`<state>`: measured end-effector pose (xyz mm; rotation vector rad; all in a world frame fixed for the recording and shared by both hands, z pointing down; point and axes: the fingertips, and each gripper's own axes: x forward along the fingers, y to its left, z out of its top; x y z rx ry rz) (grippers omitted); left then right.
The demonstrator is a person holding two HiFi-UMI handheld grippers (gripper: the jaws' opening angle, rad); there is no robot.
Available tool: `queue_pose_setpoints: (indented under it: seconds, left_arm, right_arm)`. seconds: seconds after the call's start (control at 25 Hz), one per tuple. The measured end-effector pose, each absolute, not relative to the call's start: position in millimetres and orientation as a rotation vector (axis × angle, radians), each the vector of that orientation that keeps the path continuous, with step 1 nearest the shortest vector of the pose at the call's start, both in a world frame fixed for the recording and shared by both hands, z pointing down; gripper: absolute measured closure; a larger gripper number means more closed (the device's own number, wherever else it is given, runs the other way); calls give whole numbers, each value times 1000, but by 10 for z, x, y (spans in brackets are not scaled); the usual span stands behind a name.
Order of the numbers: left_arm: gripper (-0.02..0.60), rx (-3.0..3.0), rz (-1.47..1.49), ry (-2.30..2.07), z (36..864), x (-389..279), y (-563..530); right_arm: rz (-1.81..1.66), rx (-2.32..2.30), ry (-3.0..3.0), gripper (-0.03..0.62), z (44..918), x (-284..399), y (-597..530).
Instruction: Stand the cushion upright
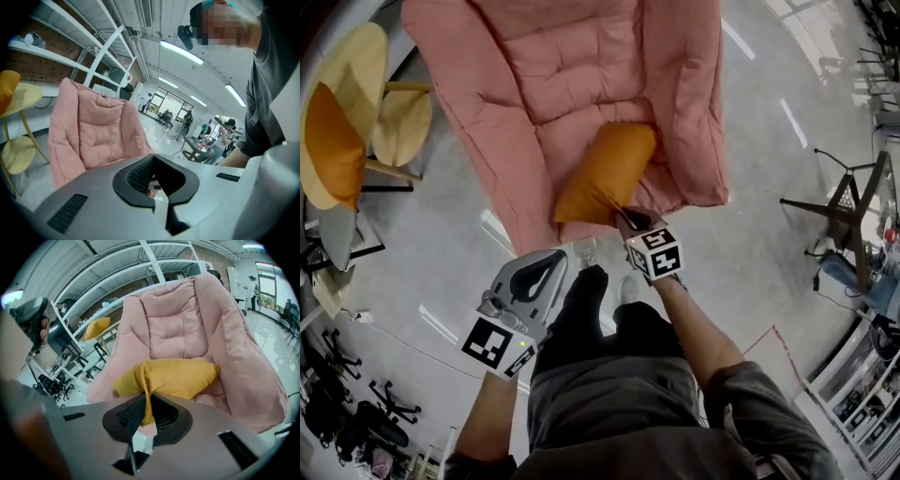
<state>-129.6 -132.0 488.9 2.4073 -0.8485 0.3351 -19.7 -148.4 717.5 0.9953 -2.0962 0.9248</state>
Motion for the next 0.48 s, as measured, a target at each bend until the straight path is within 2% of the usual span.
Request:
queue_pose_setpoints:
  seconds: [0.48]
  left_arm:
    - [571, 2463, 274, -919, 4375, -1347, -1670]
  right_arm:
    - [955, 1097, -2262, 562, 6213, -188, -2539]
